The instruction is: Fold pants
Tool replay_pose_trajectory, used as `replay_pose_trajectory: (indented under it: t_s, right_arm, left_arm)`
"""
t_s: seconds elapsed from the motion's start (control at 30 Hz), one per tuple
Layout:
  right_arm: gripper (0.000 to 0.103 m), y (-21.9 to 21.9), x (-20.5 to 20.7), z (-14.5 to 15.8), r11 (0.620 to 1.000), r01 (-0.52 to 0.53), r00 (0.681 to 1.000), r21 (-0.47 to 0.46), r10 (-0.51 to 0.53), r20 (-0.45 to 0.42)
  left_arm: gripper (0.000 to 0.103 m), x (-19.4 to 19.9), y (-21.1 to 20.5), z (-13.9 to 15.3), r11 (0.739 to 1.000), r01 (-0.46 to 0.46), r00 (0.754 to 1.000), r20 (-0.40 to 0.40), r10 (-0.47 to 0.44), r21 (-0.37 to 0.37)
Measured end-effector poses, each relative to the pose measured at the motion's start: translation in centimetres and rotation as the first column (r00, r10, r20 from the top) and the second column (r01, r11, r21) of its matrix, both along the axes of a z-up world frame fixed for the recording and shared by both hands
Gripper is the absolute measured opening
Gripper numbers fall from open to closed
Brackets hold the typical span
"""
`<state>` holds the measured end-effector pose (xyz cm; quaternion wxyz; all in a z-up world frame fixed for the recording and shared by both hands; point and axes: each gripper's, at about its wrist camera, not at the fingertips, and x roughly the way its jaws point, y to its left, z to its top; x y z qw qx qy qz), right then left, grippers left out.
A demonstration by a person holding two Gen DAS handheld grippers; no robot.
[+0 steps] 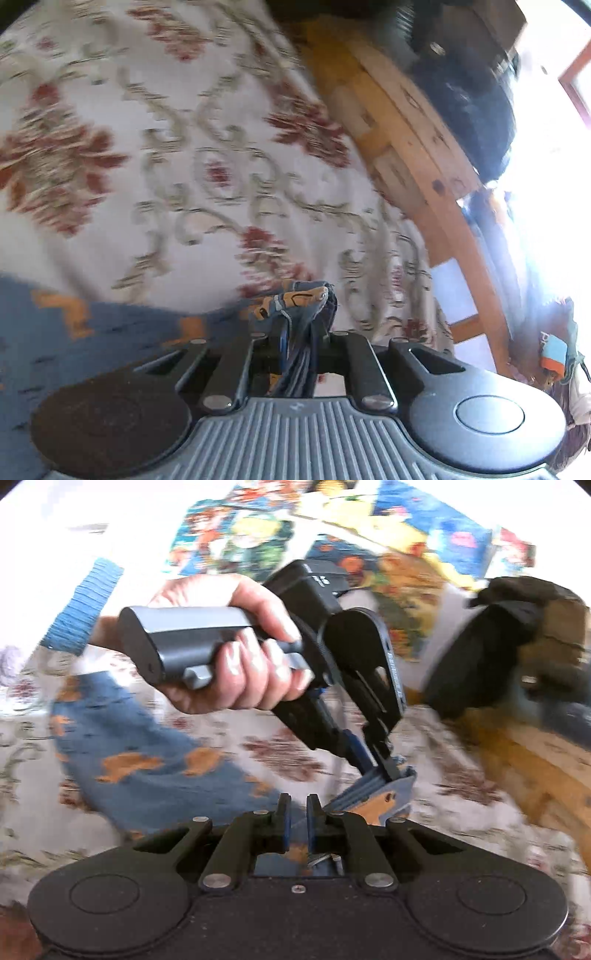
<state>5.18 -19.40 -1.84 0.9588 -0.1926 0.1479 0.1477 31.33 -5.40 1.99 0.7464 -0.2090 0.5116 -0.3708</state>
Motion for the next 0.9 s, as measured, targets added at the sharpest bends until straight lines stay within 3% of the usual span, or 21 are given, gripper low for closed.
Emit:
replay_pose_trajectory:
  t_s: [0.17,0.3,0.4,0.5,0.53,0.6,0.73,0.9]
  right_arm:
    - [0.006,3.5,0.0,-1.6,0.993,-0.112,0.991,-0.027,0.11,-0.074]
    - [0.009,3.7,0.5,-2.7,0.994,-0.105,0.987,-0.035,0.1,-0.13]
    - [0.022,2.5,1.0,-2.8,0.999,-0.047,0.988,-0.011,0.045,-0.148]
    - [0.043,0.9,1.1,-2.6,1.0,0.001,0.987,0.031,0.004,-0.159]
    - [0.052,0.5,1.1,-2.6,1.0,0.016,0.988,0.025,-0.012,-0.154]
    - [0.059,0.1,1.5,-2.9,0.999,0.04,0.988,-0.012,-0.041,-0.151]
    - [0.064,0.5,2.6,-3.9,0.992,0.009,0.986,-0.124,-0.029,-0.166]
    - [0.064,2.2,2.7,-5.0,0.97,-0.082,0.989,-0.23,0.05,-0.14]
  left_arm:
    - [0.013,0.1,5.4,-3.9,0.997,-0.08,0.995,-0.064,0.08,0.016]
    - [0.015,0.4,8.3,-7.4,0.989,-0.143,0.981,-0.129,0.145,0.023]
    - [0.033,0.8,9.4,-9.1,0.985,-0.17,0.972,-0.162,0.172,0.027]
    - [0.044,0.8,9.8,-9.5,0.986,-0.166,0.974,-0.158,0.164,0.003]
    - [0.049,0.8,9.9,-9.5,0.987,-0.16,0.976,-0.15,0.159,0.002]
    - [0.059,0.8,9.9,-9.2,0.989,-0.149,0.98,-0.136,0.147,-0.003]
    - [0.079,0.8,9.4,-8.1,0.991,-0.131,0.986,-0.104,0.129,-0.018]
    - [0.082,1.1,8.6,-7.9,0.993,-0.116,0.987,-0.11,0.113,-0.015]
